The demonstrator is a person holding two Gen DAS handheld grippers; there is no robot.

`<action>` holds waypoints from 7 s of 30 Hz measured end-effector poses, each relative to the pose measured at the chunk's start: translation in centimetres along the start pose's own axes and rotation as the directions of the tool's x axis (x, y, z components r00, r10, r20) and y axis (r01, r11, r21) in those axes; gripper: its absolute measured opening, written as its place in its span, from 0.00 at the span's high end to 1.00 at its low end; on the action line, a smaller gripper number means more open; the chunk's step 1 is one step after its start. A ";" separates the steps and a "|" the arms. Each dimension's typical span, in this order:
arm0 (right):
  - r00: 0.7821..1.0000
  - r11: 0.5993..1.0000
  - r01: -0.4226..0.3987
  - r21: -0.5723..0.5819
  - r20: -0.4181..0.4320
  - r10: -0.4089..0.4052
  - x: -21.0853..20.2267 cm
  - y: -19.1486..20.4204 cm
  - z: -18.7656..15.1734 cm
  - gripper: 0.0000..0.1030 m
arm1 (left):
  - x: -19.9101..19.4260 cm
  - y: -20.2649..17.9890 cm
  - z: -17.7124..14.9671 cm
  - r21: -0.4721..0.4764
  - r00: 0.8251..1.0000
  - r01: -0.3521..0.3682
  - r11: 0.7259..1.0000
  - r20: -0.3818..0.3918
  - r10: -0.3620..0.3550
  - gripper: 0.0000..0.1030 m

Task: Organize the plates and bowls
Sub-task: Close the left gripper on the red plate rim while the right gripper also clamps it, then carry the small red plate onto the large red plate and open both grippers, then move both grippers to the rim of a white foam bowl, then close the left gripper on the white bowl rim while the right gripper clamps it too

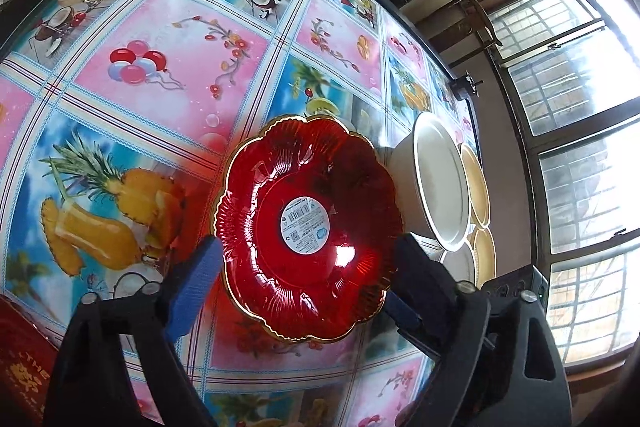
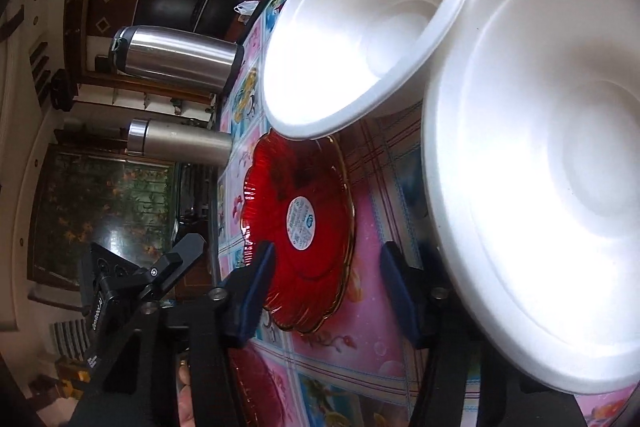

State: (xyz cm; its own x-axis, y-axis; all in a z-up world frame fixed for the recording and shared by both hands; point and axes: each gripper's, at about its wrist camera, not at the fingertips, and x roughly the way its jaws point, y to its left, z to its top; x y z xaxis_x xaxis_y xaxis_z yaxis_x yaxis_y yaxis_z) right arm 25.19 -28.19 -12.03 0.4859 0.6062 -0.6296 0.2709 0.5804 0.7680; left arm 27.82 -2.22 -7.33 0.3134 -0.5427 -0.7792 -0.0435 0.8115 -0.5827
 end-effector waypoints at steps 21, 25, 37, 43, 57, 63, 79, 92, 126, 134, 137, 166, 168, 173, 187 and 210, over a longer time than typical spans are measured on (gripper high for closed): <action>0.999 0.999 0.015 0.047 0.037 -0.017 0.3 -1.3 0.4 0.86 | 1.5 0.7 0.3 -0.034 0.992 -0.127 0.991 -0.013 0.126 0.25; 0.999 0.998 -0.010 0.062 0.046 0.007 0.3 -1.5 0.3 0.90 | 1.5 0.5 -0.1 -0.025 0.991 -0.130 0.991 0.012 0.131 0.31; 0.994 0.999 0.000 0.044 0.110 -0.005 0.2 -1.3 0.0 0.93 | 2.0 2.4 -1.2 -0.103 0.984 -0.177 0.979 0.013 0.179 0.91; 0.992 0.998 -0.031 0.061 0.121 0.023 0.1 -1.9 0.1 0.93 | 1.7 2.8 -2.2 -0.139 0.984 -0.162 0.977 0.049 0.170 0.93; 0.991 0.998 -0.032 0.052 0.133 0.025 -0.3 -1.3 -0.6 0.94 | -0.4 2.0 -5.5 -0.129 0.967 -0.165 0.978 0.174 0.186 0.94; 0.987 0.999 -0.046 -0.017 0.151 0.048 -1.3 0.2 -2.0 0.94 | -3.0 0.7 -7.2 -0.078 0.947 -0.192 0.978 0.247 0.205 0.94; 0.949 0.933 -0.051 -0.357 0.275 0.157 -4.5 6.5 -14.9 0.93 | -14.2 3.1 -16.1 0.020 0.880 -0.215 0.976 0.438 0.185 0.92; 0.989 0.866 0.051 -0.498 0.147 0.026 1.3 12.0 -23.8 0.92 | -18.0 12.6 -18.2 -0.108 0.854 -0.262 0.959 0.437 0.282 0.92; 0.973 0.759 0.168 -0.628 0.227 -0.028 -2.6 13.9 -22.9 0.33 | -21.3 13.4 -18.9 -0.073 0.834 -0.323 0.943 0.448 0.321 0.50; 0.933 0.805 0.238 -0.543 0.359 -0.033 -10.1 7.5 -19.9 0.27 | -19.9 8.4 -21.6 0.090 0.874 -0.276 0.957 0.438 0.211 0.37; 0.916 0.825 0.274 -0.495 0.397 -0.066 -12.7 4.3 -18.9 0.26 | -18.0 5.7 -22.4 0.183 0.902 -0.259 0.948 0.396 0.170 0.31; 0.906 0.961 0.146 -0.233 0.422 -0.035 -20.2 -5.6 -7.8 0.20 | -1.7 -9.2 -17.7 0.345 1.000 0.011 0.938 -0.031 0.000 0.31; 0.927 0.968 0.154 -0.198 0.367 -0.072 -19.4 -5.7 -5.6 0.19 | -0.9 -9.8 -15.4 0.288 0.997 0.049 0.956 -0.066 -0.032 0.31; 0.938 0.987 0.058 -0.149 0.346 -0.003 -18.7 -7.2 -2.4 0.18 | 1.2 -10.7 -11.7 0.188 0.994 0.042 0.981 -0.104 -0.023 0.31; 0.955 0.996 -0.086 -0.037 0.281 0.093 -17.1 -10.2 -0.3 0.08 | 6.9 -12.6 -8.0 0.076 0.989 0.109 0.991 -0.111 -0.100 0.31; 0.955 0.998 -0.011 0.059 0.295 -0.007 -15.6 -12.2 0.6 0.85 | 8.9 -12.1 -8.4 0.099 1.000 0.024 0.995 -0.003 -0.024 0.89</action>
State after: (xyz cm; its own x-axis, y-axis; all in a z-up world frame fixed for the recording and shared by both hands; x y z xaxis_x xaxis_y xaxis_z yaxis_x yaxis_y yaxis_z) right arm 14.83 -45.07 -11.57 0.7080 0.4147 -0.5717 0.3140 0.5402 0.7808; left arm 23.17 -18.71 -9.16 0.3113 -0.5628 -0.7658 0.0581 0.8156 -0.5758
